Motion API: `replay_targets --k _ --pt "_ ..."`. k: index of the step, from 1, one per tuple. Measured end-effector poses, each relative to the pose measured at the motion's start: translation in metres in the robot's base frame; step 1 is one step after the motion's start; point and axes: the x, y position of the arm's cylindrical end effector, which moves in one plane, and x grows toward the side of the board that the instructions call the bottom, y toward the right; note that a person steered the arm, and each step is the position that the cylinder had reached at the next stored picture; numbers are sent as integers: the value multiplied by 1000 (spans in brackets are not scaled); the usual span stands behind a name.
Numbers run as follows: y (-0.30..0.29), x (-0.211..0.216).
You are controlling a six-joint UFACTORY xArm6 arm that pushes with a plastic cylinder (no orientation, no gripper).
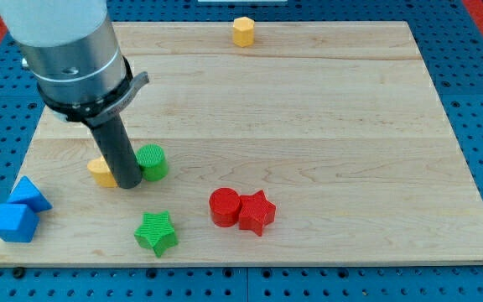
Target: Separate the yellow heart and the green circle
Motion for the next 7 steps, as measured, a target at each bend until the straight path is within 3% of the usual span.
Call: replay_targets --k 3,6,7 --pt "-47 17" --pt "-48 -44" --pt "-42 -45"
